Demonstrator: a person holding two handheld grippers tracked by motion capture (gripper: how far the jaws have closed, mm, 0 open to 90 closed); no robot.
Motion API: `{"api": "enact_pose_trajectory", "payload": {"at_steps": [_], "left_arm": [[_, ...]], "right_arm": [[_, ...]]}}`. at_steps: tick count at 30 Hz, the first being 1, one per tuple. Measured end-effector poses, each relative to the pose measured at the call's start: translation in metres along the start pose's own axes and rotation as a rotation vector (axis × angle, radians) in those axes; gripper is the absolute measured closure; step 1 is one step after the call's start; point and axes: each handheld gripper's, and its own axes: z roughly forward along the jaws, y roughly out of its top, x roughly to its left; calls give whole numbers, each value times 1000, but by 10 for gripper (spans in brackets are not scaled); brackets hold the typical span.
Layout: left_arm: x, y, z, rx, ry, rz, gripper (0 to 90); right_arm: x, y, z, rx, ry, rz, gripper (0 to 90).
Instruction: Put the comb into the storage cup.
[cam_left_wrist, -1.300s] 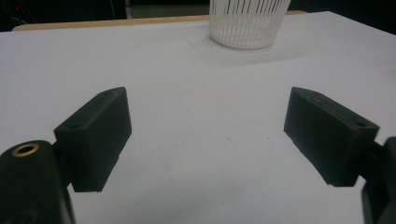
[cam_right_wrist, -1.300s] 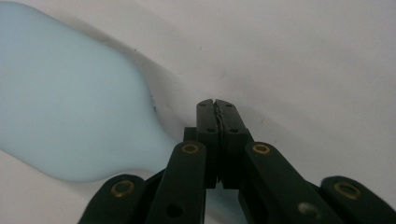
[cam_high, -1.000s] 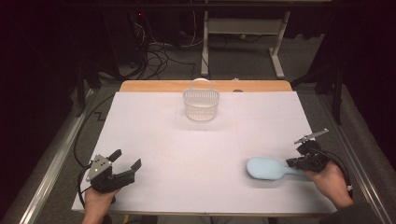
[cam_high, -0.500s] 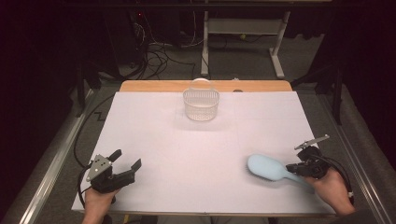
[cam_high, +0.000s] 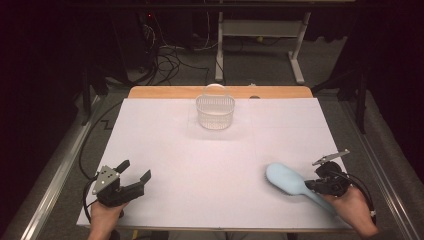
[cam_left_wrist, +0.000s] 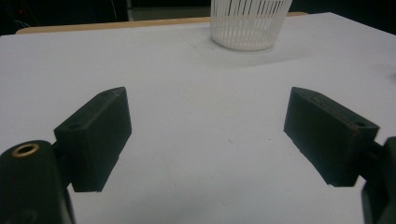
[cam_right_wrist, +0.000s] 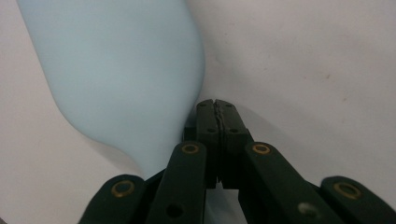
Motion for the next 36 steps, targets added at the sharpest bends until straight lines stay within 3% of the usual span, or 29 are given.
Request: {"api": "enact_pose_trajectory", "payload": {"at_steps": [25, 31, 36], "left_arm": [[0, 0, 0, -3, 1, 1, 143], [0, 0, -1, -3, 1, 0, 143], [0, 0, -1, -3, 1, 3, 144]], "right_arm": [[11, 4, 5, -20, -5, -1, 893], [8, 2, 2, -38, -7, 6, 858], [6, 1, -4, -67, -18, 21, 772]]}}
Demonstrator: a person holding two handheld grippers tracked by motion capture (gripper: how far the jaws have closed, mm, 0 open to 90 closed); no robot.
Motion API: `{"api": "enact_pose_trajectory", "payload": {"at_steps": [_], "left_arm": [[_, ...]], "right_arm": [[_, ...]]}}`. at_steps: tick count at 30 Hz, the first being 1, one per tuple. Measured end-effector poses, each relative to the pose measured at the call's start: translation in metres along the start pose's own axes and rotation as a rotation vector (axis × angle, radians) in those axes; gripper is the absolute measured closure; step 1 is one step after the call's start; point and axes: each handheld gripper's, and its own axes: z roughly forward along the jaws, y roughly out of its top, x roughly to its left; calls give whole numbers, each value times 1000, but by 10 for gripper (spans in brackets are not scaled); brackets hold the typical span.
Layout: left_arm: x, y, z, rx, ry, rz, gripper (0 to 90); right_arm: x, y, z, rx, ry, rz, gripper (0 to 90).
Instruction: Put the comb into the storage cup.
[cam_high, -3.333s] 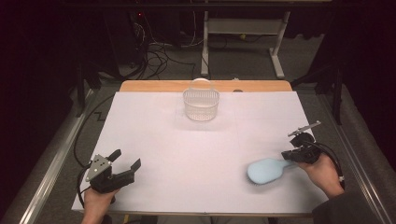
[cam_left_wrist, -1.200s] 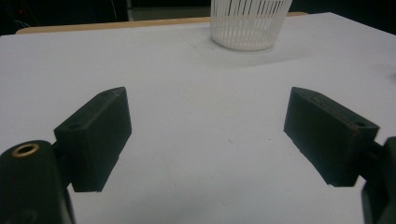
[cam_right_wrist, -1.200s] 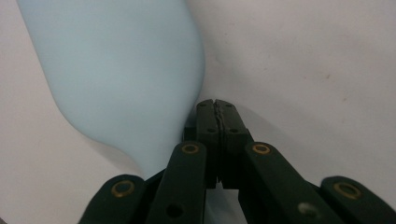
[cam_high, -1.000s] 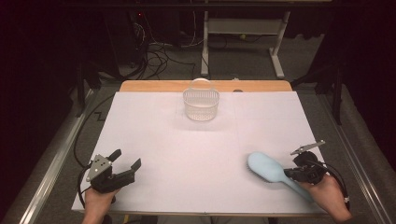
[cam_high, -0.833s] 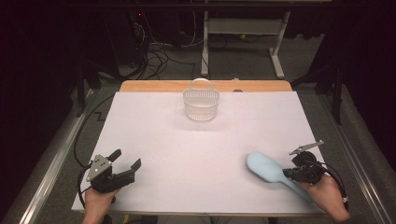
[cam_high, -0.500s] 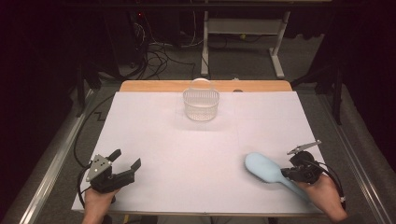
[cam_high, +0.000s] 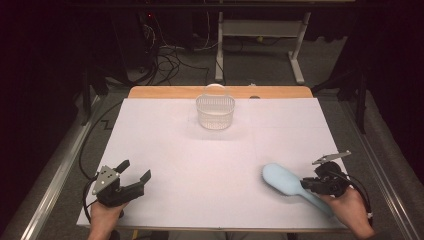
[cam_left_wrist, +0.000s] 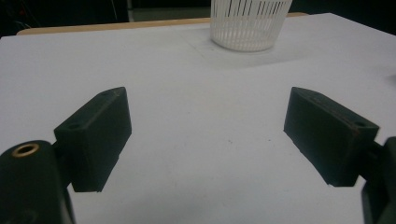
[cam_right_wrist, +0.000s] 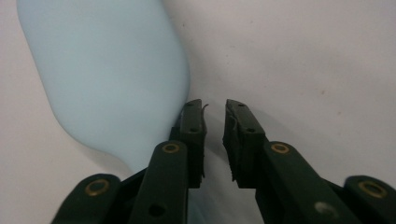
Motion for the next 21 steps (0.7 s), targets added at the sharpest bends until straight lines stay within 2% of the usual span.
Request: {"api": "enact_pose_trajectory", "payload": {"at_steps": [7, 21], "left_arm": [[0, 0, 0, 1, 0, 0, 143], [0, 0, 0, 2, 2, 0, 143]], "right_arm": [[-1, -2, -10, -44, -10, 16, 644], [2, -11, -27, -95, 11, 32, 545]]}}
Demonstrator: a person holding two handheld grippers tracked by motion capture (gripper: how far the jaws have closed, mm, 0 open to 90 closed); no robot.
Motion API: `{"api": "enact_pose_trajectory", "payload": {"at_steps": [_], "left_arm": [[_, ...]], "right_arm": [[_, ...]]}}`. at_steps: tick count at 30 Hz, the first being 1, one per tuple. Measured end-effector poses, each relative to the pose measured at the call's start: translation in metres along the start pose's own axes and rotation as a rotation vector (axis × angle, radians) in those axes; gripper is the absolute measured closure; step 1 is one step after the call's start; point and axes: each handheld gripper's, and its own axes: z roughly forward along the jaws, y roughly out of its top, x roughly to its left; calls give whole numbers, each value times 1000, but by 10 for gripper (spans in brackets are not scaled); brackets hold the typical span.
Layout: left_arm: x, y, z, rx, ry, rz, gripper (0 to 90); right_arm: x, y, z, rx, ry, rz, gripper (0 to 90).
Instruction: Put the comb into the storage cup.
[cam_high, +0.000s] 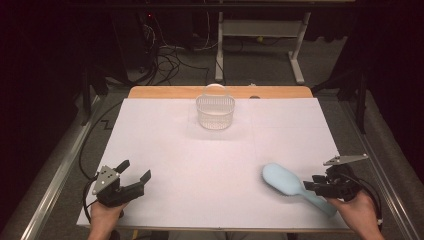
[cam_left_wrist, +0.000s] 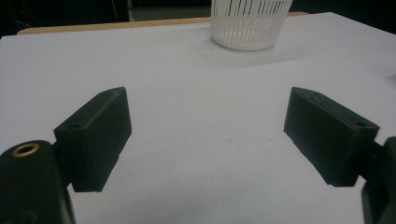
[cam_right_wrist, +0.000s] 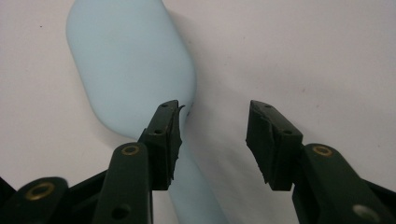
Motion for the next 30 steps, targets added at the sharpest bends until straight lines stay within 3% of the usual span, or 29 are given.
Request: {"api": "enact_pose_trajectory", "payload": {"at_steps": [10, 30], "left_arm": [[0, 0, 0, -2, 4, 2, 143], [0, 0, 0, 1, 2, 1, 143]], "right_arm": [[7, -8, -7, -18, 10, -6, 494], [18, -14, 8, 62, 34, -61, 491]]}}
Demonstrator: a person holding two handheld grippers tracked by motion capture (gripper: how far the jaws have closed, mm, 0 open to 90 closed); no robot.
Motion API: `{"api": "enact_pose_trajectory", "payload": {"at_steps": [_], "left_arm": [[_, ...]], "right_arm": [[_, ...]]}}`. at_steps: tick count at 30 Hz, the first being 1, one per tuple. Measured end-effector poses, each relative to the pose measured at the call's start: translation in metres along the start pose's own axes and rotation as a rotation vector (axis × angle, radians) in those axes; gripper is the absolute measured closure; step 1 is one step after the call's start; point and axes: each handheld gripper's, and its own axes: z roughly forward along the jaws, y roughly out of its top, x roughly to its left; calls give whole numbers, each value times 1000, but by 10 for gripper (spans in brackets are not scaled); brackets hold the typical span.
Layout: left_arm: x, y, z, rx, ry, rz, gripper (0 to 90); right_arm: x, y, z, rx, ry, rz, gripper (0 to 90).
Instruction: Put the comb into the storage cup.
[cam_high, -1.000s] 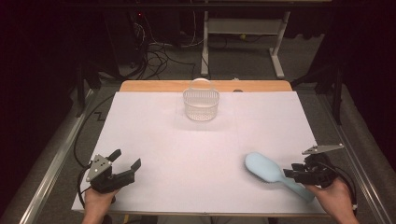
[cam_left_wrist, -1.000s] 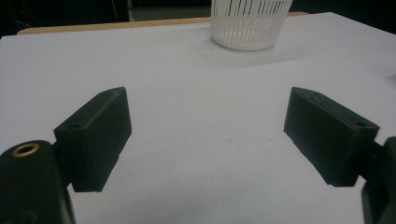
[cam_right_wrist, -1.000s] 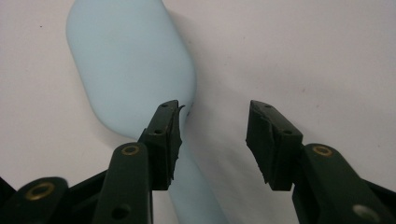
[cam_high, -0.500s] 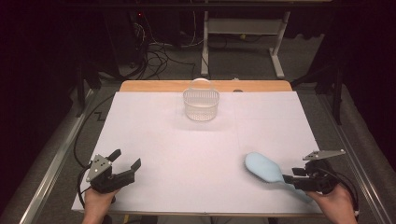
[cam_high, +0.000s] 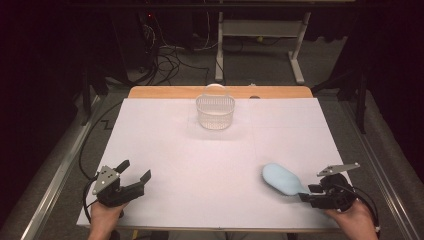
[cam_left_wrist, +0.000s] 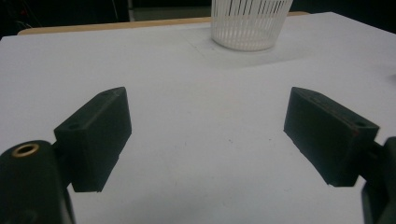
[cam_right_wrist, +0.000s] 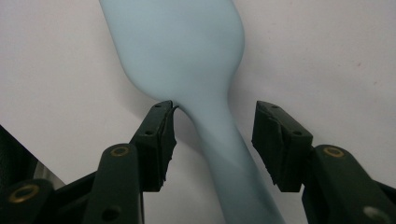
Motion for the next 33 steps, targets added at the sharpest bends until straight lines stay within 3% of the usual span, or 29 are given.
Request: {"api": "enact_pose_trajectory", "payload": {"at_steps": [33], "left_arm": [[0, 0, 0, 1, 0, 2, 143]], "right_arm": [[9, 13, 24, 101, -20, -68, 496]]}}
